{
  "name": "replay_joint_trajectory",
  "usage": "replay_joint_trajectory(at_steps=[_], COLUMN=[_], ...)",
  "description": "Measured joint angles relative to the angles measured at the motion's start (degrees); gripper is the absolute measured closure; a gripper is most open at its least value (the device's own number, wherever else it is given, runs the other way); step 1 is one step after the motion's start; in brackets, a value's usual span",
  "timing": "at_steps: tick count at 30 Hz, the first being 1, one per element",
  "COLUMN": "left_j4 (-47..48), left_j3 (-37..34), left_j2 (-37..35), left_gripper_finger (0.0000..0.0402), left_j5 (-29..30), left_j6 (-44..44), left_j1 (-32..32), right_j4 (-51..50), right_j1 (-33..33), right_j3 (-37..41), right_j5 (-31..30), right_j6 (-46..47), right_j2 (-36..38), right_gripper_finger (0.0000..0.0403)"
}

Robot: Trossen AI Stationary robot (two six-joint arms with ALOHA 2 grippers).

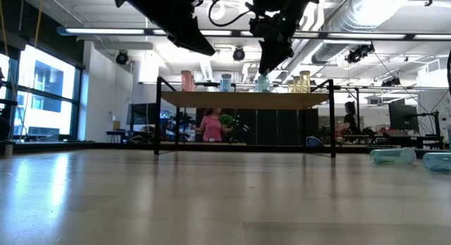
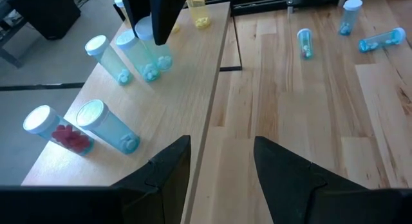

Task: Pick and place medicine bottles onto shelf by color
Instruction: Put the green pill bottle on the shelf aligned with the other green pill bottles

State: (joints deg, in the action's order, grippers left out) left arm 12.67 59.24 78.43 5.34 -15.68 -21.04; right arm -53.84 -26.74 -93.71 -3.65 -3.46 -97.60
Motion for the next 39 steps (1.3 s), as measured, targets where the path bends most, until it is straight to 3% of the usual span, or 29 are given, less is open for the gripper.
replay_joint_trajectory(at_steps=[11, 20, 28, 39], left_j4=[0.0, 0.0, 0.0, 0.0], left_j3=[0.0, 0.0, 0.0, 0.0], left_j2=[0.0, 0.0, 0.0, 0.0], left_gripper_finger=[0.0241, 0.0241, 0.0241, 0.0241], left_j5=[0.0, -0.1, -0.1, -0.1], left_j6=[0.0, 0.5, 0.5, 0.5], left_j1=[0.0, 0.1, 0.1, 0.1], right_j4=[-2.7, -3.8, 8.8, 12.8], right_j1=[2.7, 3.1, 2.2, 0.2], right_j3=[0.0, 0.1, 13.0, 13.6], right_j5=[0.9, 0.6, 0.6, 6.1], right_j6=[0.3, -1.2, -0.2, 2.0], right_j2=[1.9, 9.3, 14.5, 9.9], right_gripper_finger=[0.0290, 0.0290, 0.0290, 0.0290])
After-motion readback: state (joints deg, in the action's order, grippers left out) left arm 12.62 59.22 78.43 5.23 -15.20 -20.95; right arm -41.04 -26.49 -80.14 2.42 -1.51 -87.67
